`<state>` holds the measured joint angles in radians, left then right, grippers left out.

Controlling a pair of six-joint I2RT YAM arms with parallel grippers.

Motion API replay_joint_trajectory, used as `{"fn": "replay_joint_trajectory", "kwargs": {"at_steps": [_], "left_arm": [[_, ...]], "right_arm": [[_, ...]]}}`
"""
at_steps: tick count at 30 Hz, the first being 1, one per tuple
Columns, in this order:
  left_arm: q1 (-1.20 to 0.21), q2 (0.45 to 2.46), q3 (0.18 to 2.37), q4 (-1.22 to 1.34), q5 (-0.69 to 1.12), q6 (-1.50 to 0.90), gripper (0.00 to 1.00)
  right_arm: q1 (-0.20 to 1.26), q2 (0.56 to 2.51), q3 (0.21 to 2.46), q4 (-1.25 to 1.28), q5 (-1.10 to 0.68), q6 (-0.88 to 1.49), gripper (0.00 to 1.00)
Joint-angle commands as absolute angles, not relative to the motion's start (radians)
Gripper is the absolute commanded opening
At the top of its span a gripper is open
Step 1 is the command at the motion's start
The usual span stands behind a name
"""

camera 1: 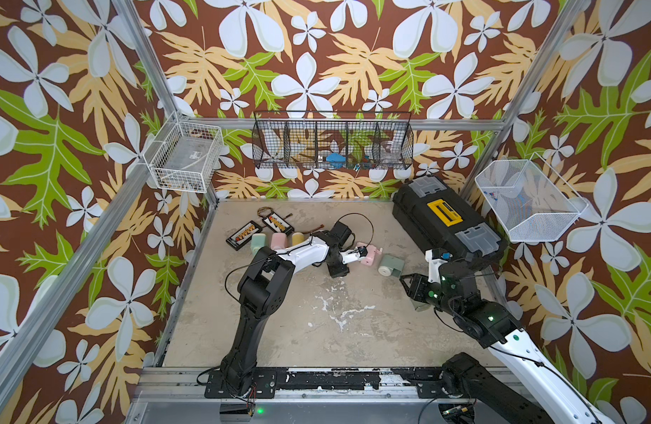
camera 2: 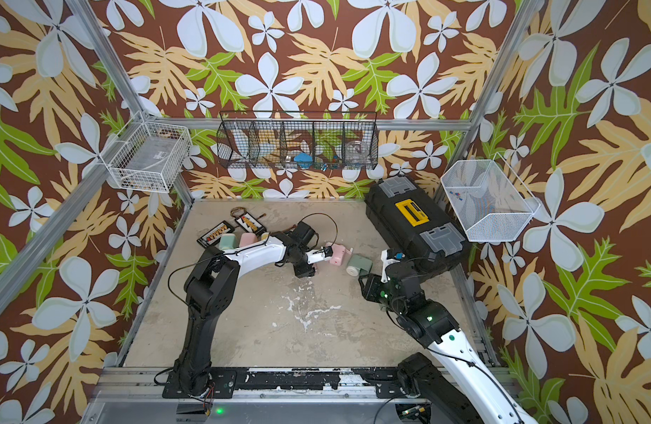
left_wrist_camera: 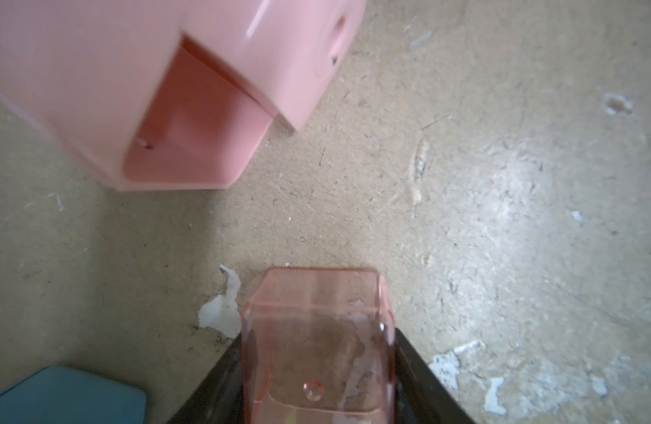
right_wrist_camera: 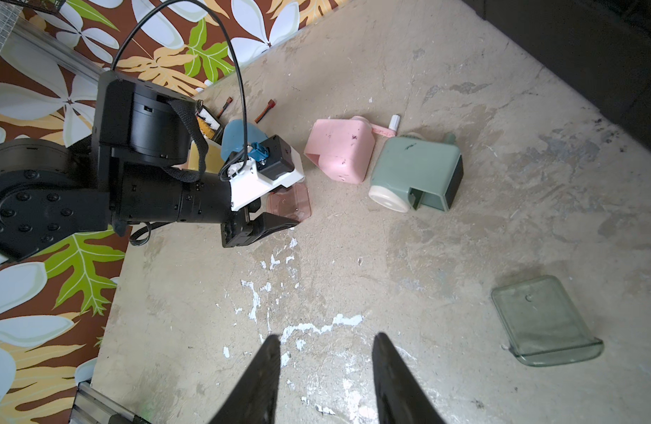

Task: Put the tray back into the pencil sharpener
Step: Pick up the container from the center of the board.

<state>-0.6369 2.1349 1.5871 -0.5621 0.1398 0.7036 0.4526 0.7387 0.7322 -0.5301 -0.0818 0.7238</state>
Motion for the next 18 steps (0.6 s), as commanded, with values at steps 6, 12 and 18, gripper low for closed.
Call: {"fn": "replay_joint_trajectory", "kwargs": {"at_steps": [6, 12, 18], "left_arm": [[-0.638, 1.995, 1.526, -0.528, 0.173, 0.646, 0.45], [-0.638, 1.793, 1.363, -0.396, 0.219, 0.515, 0.43], [-0.638, 1.541, 1.109, -0.123, 0.318, 0.234, 0.41]], "right_arm": [[0.452, 0.758, 0.735, -0.531, -0.076, 0.695, 0.43], [0.453, 0.792, 0.758, -0.512, -0.129, 0.71, 0.43], [0.452, 0.862, 0.805, -0.513, -0.196, 0.72, 0.43]]}}
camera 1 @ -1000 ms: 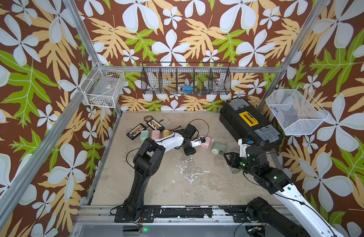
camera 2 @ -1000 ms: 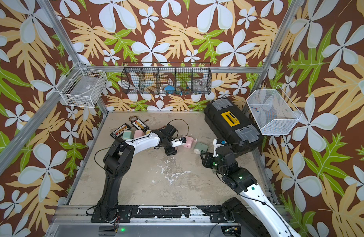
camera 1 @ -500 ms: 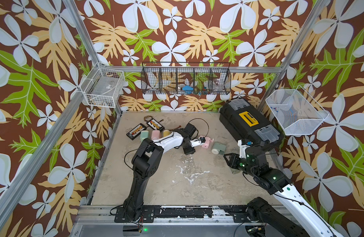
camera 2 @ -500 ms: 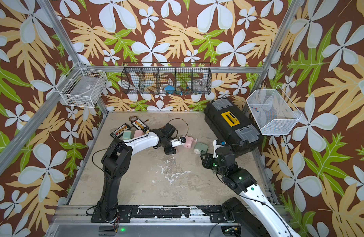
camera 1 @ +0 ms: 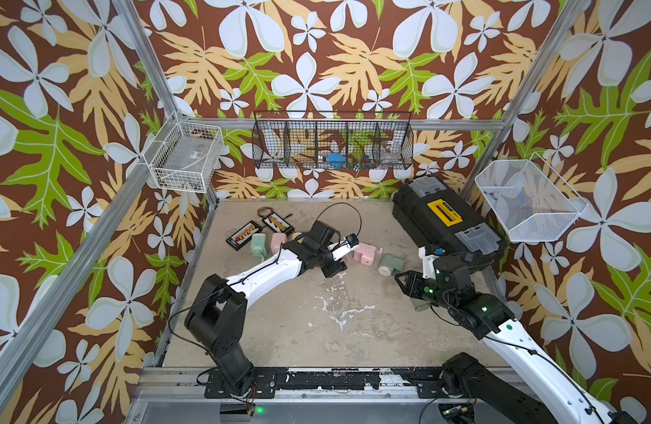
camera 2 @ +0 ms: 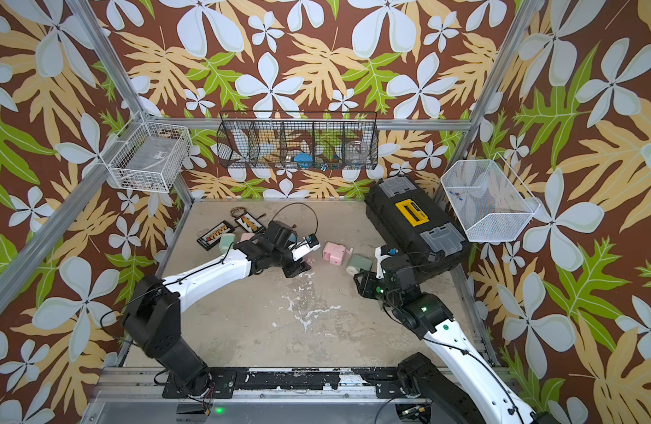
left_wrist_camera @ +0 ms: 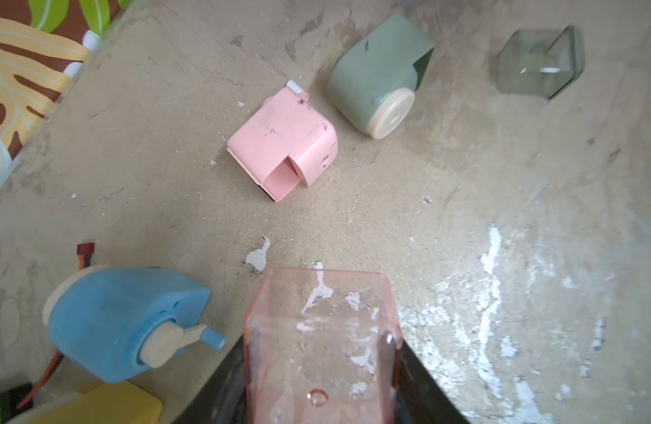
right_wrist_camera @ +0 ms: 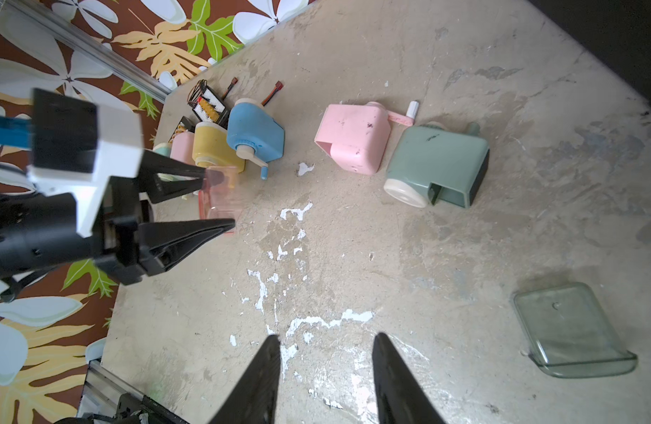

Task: Put the tray back into the pencil sharpener
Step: Pick up the container from the center of the board, then place the container at the center of the board.

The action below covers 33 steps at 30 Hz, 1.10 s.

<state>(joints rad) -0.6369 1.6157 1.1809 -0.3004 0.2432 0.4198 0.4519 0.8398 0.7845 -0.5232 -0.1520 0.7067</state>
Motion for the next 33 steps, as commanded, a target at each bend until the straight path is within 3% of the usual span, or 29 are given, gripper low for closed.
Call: {"fn": "replay_joint_trajectory", "kwargs": {"at_steps": [1, 8, 15, 24, 33], "left_arm": [[-0.638, 1.504, 1.073, -0.073, 0.343, 0.186, 0.41], [-0.638, 1.26, 0.75, 0.429, 0.493, -0.155, 0.39], [-0.638, 1.17, 0.583, 0.8, 0.565, -0.353, 0.39], [-0.645, 1.165, 0.5, 1.055, 0.624, -0.434, 0.38], [-0.652, 1.201, 0.522, 1.123, 0.681, -0.423, 0.38]], "right_arm": [[0.452, 0.874, 0.817, -0.513, -0.211, 0.724, 0.43], [0.449, 0.964, 0.907, -0.568, -0.313, 0.836, 0.43], [0.446, 1.008, 0.924, -0.511, -0.538, 0.966, 0.48], [0.446, 0.994, 0.854, -0.24, -0.777, 1.206, 0.58], [0.472, 1.052, 0.881, -0.074, -0.875, 1.306, 0.57]]}}
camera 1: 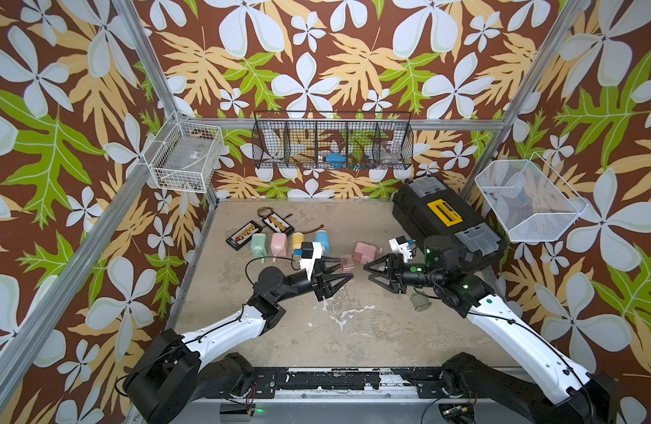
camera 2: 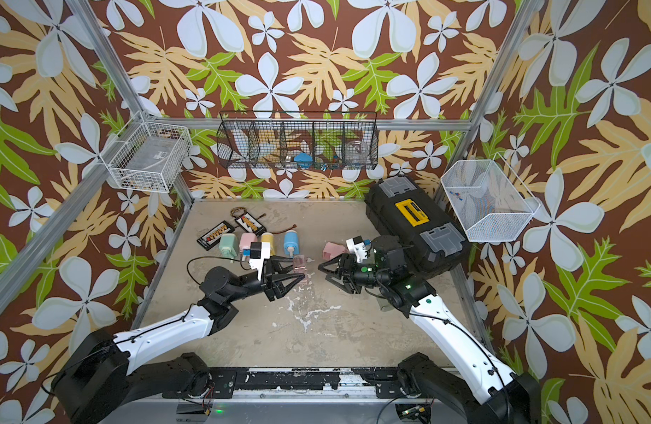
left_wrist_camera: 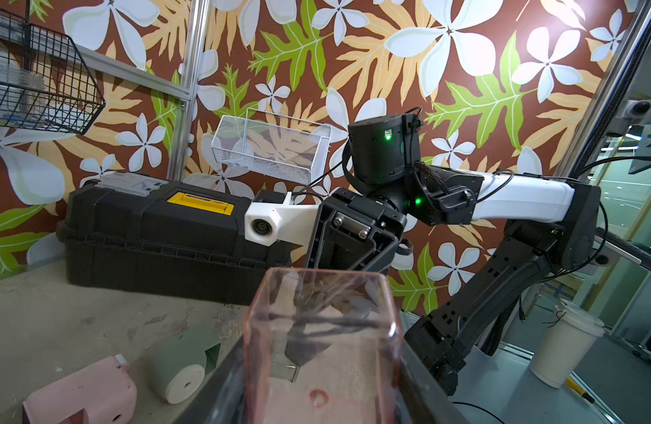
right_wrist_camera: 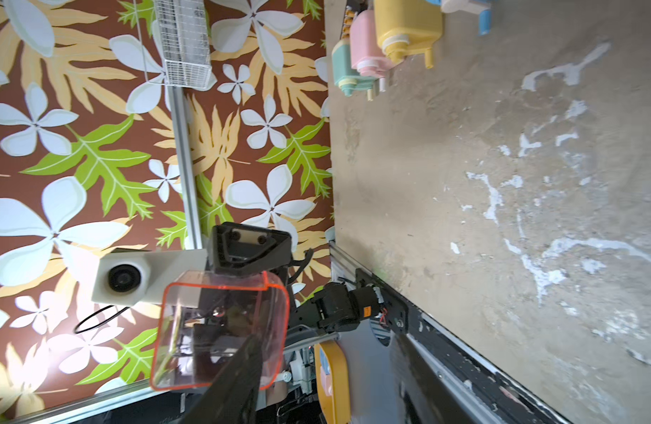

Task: Put the tray back into the pencil sharpener
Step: Place the container at the center of the board.

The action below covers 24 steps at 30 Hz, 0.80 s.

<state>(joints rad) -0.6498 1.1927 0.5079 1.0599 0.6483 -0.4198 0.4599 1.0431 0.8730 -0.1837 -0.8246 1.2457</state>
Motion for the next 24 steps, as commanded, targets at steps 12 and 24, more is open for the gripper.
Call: {"fn": "replay_joint_trajectory", "kwargs": {"at_steps": [12, 24], "left_arm": [[-0.664, 1.221, 0.538, 1.157, 0.693, -0.41, 0.38], [-0.673, 1.231, 0.529, 1.189, 0.684, -0.41, 0.38]], "right_arm": [[0.583, 1.121, 0.875, 0.07, -0.871, 1.397, 0.43], [0.587, 1.113, 0.83, 0.175, -0.885, 1.481, 0.25]]}}
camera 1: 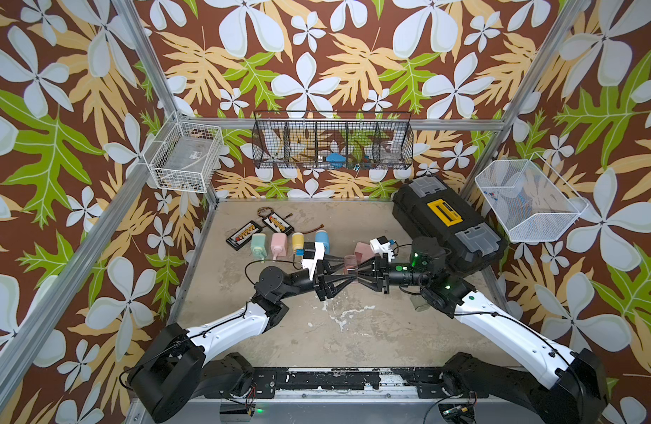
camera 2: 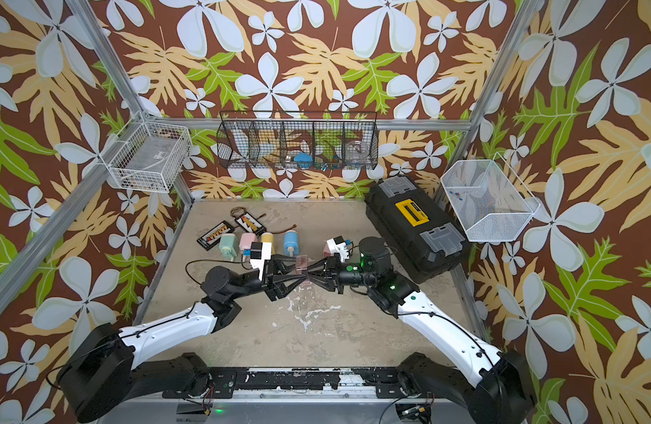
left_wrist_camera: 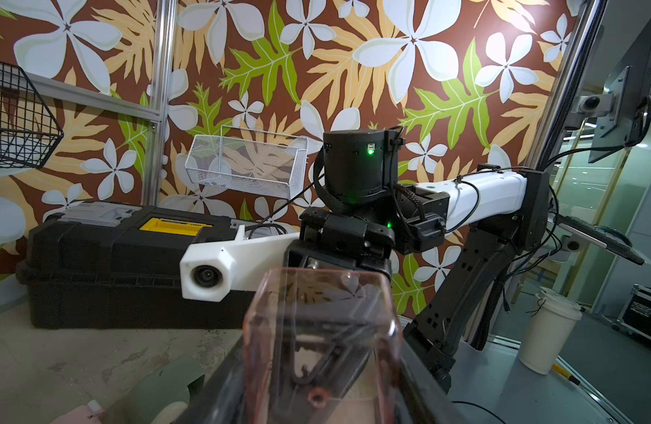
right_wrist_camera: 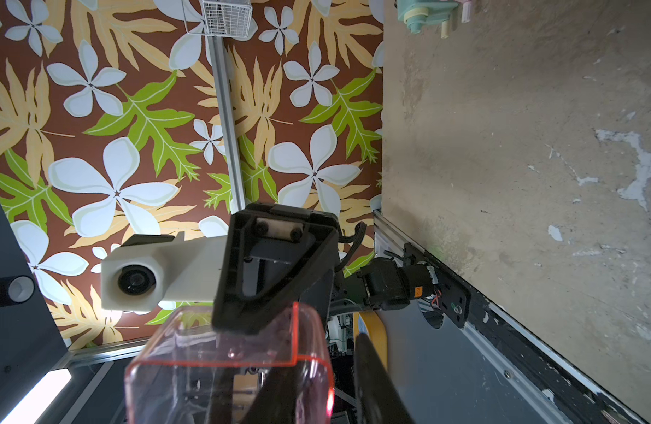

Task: Put the tray back into the pencil sharpener
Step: Place the container at the center of the board.

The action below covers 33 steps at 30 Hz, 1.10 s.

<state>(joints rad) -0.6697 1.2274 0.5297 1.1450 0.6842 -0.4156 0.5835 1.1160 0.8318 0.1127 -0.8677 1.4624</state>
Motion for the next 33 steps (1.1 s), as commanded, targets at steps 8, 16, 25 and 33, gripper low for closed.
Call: {"fn": "replay_joint_trajectory", "kwargs": {"at_steps": [8, 16, 25, 33], "left_arm": [[-0.679, 1.245, 0.526, 1.192, 0.69, -0.41, 0.4], [-0.68, 1.214, 0.499, 1.149, 0.687, -0.36, 1.0], [-0.679, 0.936, 0.396, 0.734, 0.532, -0.14, 1.0], [-0.679, 0.727, 0.33, 0.492, 0.105, -0.307, 1.0]], "right_arm": [[0.595, 1.114, 0.8, 0.247, -0.894, 1.532, 0.06], [0.589, 1.081, 0.759, 0.291, -0.847, 1.576, 0.0], [0.487, 1.043, 0.874, -0.505, -0.354, 0.94, 0.0], [0.587, 1.199, 0.767, -0.652, 0.115, 0.677, 0.0]]}}
